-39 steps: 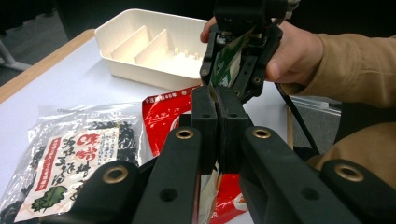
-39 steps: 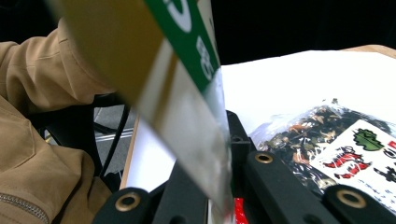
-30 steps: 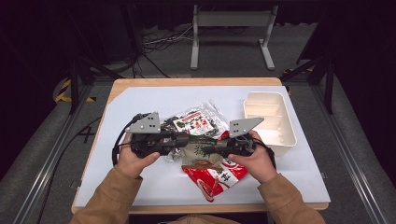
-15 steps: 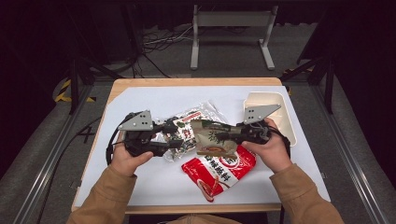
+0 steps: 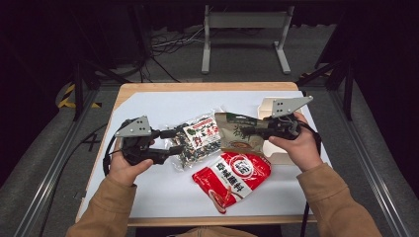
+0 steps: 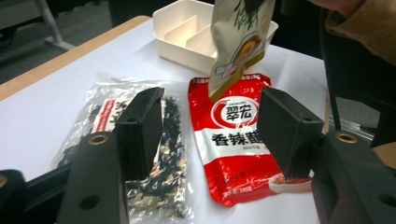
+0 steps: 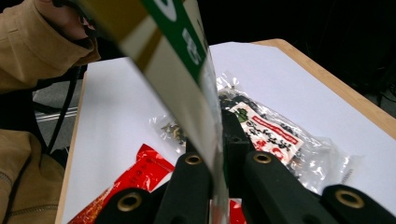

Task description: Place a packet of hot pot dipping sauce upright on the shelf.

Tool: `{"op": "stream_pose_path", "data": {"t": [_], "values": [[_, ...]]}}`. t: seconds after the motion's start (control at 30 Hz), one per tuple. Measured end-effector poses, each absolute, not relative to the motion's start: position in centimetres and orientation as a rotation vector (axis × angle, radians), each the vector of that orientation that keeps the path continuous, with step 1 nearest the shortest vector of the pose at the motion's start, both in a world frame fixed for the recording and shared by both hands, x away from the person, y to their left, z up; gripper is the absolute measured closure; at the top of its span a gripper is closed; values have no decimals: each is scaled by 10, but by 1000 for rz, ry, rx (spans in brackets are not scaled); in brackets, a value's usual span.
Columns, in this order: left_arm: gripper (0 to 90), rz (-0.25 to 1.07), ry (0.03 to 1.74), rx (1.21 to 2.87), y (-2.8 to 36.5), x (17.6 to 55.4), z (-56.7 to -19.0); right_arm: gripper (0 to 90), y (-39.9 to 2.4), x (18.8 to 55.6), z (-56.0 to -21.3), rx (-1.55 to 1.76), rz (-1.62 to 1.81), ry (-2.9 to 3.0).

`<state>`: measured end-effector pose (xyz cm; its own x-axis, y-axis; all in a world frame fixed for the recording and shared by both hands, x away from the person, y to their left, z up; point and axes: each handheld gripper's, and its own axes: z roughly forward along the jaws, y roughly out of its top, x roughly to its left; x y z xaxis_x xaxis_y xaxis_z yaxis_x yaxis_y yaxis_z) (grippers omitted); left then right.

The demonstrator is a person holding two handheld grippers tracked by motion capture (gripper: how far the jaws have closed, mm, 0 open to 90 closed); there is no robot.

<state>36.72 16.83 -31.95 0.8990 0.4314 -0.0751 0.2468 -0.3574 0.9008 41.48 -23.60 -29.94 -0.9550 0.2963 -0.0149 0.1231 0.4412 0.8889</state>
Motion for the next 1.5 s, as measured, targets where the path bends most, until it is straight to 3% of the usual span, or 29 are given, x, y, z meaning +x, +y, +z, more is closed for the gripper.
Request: {"op": "stream_pose_path", "data": {"t": [0.53,1.5], "values": [[356,263,651,1950,200,359,-333,894,-274,444,-280,363,1486,2462],[336,264,689,1965,209,360,-339,894,-316,496,-265,370,1373,2358]]}}
